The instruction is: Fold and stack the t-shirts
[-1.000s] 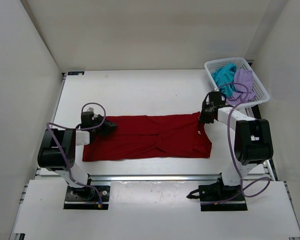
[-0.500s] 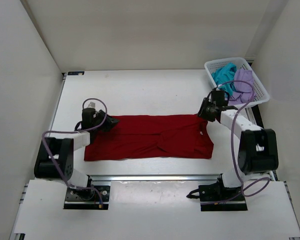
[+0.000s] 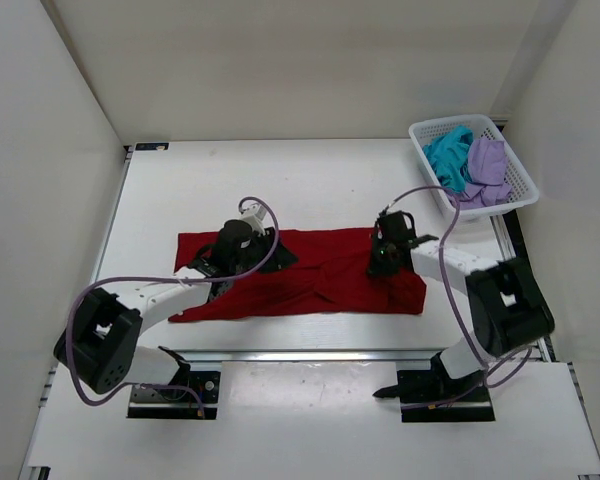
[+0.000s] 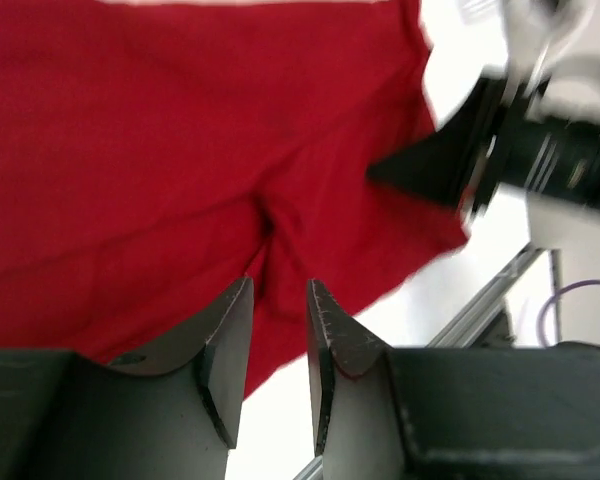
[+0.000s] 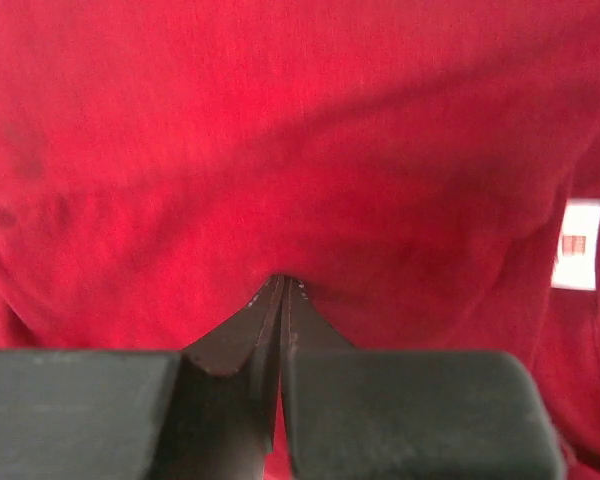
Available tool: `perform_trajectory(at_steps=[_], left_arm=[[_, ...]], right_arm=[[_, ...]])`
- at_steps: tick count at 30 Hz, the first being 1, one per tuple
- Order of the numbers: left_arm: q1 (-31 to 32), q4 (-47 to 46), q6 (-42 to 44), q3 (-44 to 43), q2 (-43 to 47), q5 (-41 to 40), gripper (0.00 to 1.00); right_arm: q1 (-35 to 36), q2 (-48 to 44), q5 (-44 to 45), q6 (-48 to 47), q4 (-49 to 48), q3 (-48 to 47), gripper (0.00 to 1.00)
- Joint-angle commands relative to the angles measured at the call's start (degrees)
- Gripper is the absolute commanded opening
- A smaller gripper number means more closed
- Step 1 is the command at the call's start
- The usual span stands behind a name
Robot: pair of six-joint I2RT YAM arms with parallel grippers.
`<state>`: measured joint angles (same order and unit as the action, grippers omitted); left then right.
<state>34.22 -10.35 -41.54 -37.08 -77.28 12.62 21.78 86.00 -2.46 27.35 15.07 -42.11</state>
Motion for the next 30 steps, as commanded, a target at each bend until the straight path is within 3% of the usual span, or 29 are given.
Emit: perform_trajectory(at_steps=[1, 5, 7, 8, 9, 10, 11, 12, 13, 14, 16, 17, 19, 21, 23, 25, 28, 30], left_arm=[[-0.47, 1.21, 1.98, 2.09, 3.61, 0.47, 0.39], [-0.73, 4.98, 4.45, 2.1, 8.8, -1.19, 0.4], [-0.82, 6.21, 5.5, 2.62, 10.38, -2.6, 0.41], [-1.86, 7.26, 5.24, 2.98, 11.35, -2.08, 0.41], [-3.09, 8.14, 5.68, 2.63, 12.23, -1.81, 0.42], [-3.19, 9.28, 5.59, 2.45, 12.85, -2.07, 0.42], [-3.8, 9.9, 5.42, 3.23, 13.72, -1.9, 0.42], [-4.68, 10.26, 4.98, 3.24, 14.6, -2.25, 0.42], [-5.21, 9.83, 4.54, 4.29, 15.31, -2.16, 0.42], [-5.82, 9.82, 3.93, 4.91, 15.75, -2.16, 0.42], [-6.27, 10.26, 3.83, 6.13, 16.98, -3.13, 0.42], [-6.53, 10.09, 3.83, 6.58, 17.07, -3.22, 0.42], [-8.02, 10.35, 3.83, 7.02, 16.98, -1.73, 0.42], [-8.81, 12.28, 4.53, 7.11, 17.24, -1.9, 0.42], [-9.25, 13.42, 5.5, 6.67, 18.82, -2.86, 0.42], [-10.74, 14.47, 5.59, 7.19, 19.87, -2.17, 0.42], [-12.5, 15.18, 6.38, 6.23, 20.67, -1.81, 0.43], [-12.51, 15.19, 6.21, 6.23, 20.85, -1.29, 0.43]], right_arm=[[-1.47, 8.71, -2.63, -0.19, -3.38, -7.88, 0.0], [-3.14, 25.94, -5.19, -1.77, 0.2, -31.93, 0.0], [-3.76, 40.84, -7.37, -3.61, 6.51, -59.69, 0.0], [-3.41, 49.62, -8.69, -4.06, 14.12, -68.72, 0.0], [-3.67, 53.97, -10.53, -5.46, 24.29, -90.74, 0.0], [-3.76, 63.93, -10.9, -5.56, 29.18, -116.02, 0.0], [-4.2, 61.42, -15.25, -4.16, 28.44, -107.83, 0.03], [-4.81, 55.83, -18.95, -2.85, 17.39, -98.96, 0.06], [-5.17, 46.37, -18.12, -1.53, 13.53, -85.12, 0.12], [-5.26, 38.28, -16.54, -1.86, 8.8, -80.29, 0.15], [-3.25, 30.16, -13.99, -4.75, 7.78, -70.0, 0.29], [-2.71, 25.5, -13.19, -5.2, 7.69, -68.21, 0.32], [-0.09, 18.2, -11.35, -5.65, 4.38, -55.52, 0.38], [1.5, 8.97, -11.78, -3.54, -2.19, -41.87, 0.38], [4.74, 4.3, -12.92, 1.54, -8.63, -25.21, 0.31], [7.64, 1.99, -14.58, 4.71, -16.79, -15.52, 0.28], [12.21, 1.46, -15.73, 8.32, -21.73, -8.71, 0.27], [14.42, 2.94, -15.47, 8.86, -23.24, -7.99, 0.31]])
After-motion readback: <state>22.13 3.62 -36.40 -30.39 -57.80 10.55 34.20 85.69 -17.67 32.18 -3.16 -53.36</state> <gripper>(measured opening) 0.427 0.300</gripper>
